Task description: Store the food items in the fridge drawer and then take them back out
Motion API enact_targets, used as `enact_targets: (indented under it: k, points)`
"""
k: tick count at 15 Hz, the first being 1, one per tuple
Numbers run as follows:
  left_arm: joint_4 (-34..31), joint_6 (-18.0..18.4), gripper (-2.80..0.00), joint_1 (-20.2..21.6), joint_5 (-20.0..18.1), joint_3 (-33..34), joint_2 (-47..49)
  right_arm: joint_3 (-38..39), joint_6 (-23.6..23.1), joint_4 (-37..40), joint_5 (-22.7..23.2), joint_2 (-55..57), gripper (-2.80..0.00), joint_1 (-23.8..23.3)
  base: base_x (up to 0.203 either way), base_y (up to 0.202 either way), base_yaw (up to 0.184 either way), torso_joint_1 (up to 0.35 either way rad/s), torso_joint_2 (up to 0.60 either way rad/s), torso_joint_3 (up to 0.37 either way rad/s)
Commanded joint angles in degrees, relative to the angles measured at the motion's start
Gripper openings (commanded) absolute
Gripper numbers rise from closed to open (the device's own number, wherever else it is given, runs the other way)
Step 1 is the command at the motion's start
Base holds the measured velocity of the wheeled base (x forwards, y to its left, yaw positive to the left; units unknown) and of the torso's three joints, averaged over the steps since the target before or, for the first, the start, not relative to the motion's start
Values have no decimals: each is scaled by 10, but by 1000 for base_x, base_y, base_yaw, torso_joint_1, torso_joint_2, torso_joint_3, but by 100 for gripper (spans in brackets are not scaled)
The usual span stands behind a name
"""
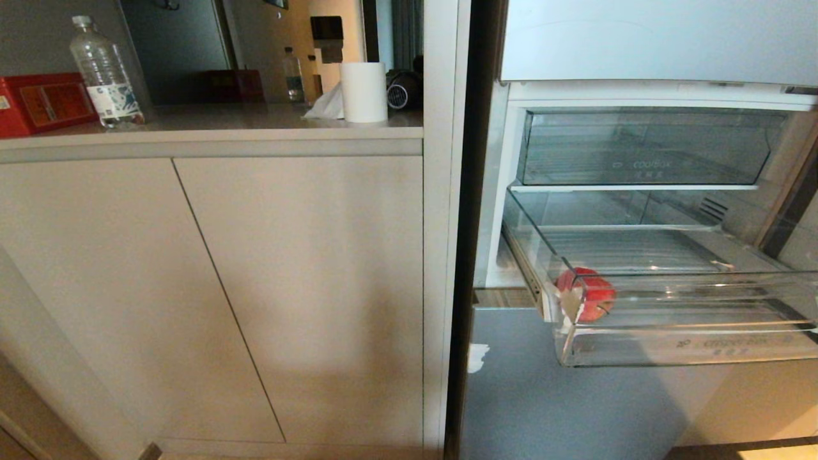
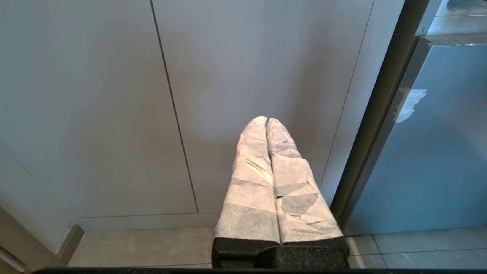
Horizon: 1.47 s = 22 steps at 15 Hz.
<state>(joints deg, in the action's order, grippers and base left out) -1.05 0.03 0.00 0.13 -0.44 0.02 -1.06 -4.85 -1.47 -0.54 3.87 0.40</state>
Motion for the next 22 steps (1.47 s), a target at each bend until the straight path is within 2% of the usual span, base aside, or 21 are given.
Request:
enact_targets:
  k: [1,9,22]
  points:
    - [0,0,-280,0,0,0,-1,11,-1,23,5,-38,-280,-1,0,0,0,0,0,0]
    - [0,1,-280,0,0,0,-1,11,-3,23,4,-38,-280,-1,0,0,0,33,-60,-31]
    - [0,1,-280,0,0,0,-1,11,2,23,3,-38,-280,-1,0,0,0,251,-506,-251]
